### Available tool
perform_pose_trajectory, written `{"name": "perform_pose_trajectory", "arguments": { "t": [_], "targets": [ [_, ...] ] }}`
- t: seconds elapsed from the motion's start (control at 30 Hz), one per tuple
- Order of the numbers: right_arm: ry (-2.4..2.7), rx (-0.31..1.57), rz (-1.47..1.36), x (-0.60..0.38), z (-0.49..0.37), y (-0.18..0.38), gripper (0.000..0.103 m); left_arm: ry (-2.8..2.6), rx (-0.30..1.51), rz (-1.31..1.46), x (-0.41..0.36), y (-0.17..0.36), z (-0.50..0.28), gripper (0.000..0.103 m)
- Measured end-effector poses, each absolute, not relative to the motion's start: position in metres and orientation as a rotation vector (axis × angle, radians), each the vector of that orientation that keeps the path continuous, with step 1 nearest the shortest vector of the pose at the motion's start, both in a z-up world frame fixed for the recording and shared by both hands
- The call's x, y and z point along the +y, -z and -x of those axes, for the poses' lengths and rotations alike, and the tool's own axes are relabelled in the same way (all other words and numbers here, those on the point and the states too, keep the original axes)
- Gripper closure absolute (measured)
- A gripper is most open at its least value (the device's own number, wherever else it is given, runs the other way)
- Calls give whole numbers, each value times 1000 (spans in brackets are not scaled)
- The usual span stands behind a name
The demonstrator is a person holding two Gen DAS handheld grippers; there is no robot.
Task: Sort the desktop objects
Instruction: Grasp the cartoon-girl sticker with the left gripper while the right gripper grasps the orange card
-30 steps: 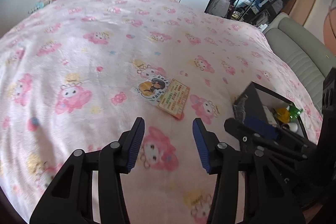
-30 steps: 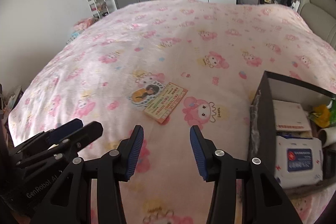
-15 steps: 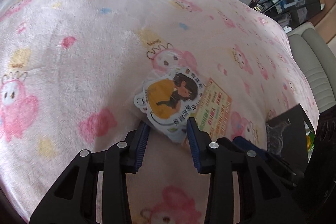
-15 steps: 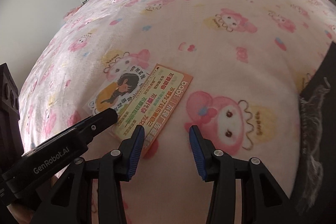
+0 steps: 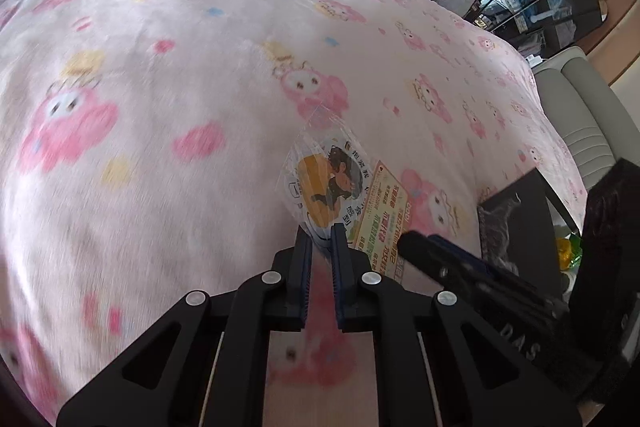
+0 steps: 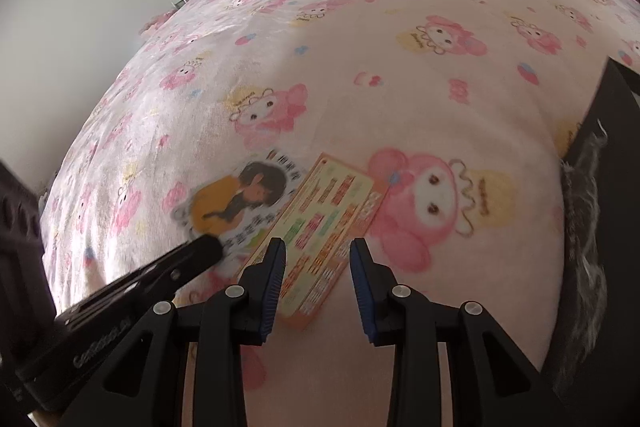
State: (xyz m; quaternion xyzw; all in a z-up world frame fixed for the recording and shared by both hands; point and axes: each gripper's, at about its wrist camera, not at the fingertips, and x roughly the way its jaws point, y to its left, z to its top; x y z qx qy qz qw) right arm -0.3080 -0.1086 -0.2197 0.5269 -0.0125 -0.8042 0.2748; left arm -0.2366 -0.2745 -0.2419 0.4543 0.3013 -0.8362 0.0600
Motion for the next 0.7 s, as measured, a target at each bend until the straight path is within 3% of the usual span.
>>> {"name": "perform_pose_trajectory", "arguments": {
  "t": [0.1, 0.13, 0.43, 0.63, 0.7],
  "targets": [
    [2115, -62, -1472, -100, 300, 226, 73, 2500, 877, -1407, -271, 246, 218, 67],
    [2099, -70, -1491, -98, 297, 229, 73, 2490, 858, -1403, -273, 247, 216, 67],
    [2093, -43, -1520, -107, 301, 244, 69, 2482, 856, -1365, -300, 255, 246, 67],
    [2089, -27, -1485, -106, 298, 241, 67, 2520, 780, -1398, -281, 254, 237, 85],
    [2084, -46, -1469, -98, 292, 233, 68, 2526, 823, -1411, -278, 249, 223, 85]
  ]
}}
